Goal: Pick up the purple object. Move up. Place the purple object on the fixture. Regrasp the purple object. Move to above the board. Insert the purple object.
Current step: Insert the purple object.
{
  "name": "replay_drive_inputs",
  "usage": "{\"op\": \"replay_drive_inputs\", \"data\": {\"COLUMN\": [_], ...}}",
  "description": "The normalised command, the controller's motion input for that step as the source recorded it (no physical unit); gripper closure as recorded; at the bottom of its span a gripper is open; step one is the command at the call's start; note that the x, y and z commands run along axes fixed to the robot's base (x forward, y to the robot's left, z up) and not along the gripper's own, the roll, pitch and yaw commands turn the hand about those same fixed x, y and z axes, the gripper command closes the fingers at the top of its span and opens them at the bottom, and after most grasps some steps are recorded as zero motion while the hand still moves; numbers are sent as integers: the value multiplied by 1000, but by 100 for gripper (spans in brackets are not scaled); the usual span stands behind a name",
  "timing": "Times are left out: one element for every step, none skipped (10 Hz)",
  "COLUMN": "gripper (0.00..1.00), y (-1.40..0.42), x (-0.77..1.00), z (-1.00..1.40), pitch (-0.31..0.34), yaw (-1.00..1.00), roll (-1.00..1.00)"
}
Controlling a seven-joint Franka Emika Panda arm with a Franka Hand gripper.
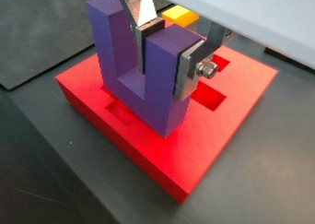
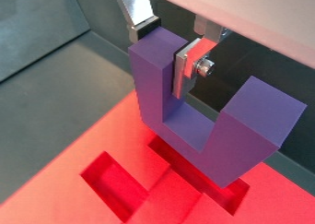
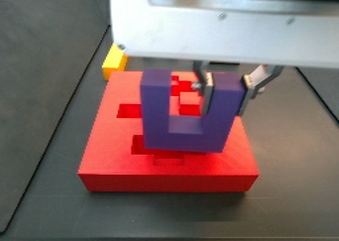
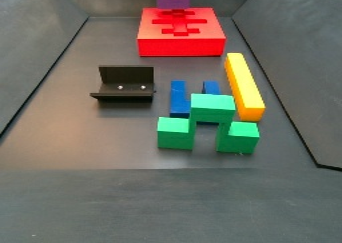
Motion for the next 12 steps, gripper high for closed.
{"op": "replay_drive_inputs", "data": {"gripper": [100, 100, 100, 100, 100, 100, 100, 100, 100, 100, 100, 100], "y": [-17, 0, 91, 80, 80, 206, 240, 243, 140, 0, 0, -34], "x": [-429, -371, -263, -220, -120, 0, 134, 280, 271, 149, 160, 149], "z": [-140, -74, -9, 0, 0, 231, 411, 560, 454, 183, 20, 0], "pitch": [-54, -91, -163, -140, -129, -109, -36, 17, 137, 129, 143, 134], "yaw": [97, 160, 411, 400, 403, 426, 360, 246, 46, 0, -54, -129], "roll": [-147, -173, -226, -236, -229, -266, -243, -184, -61, 0, 74, 180]}}
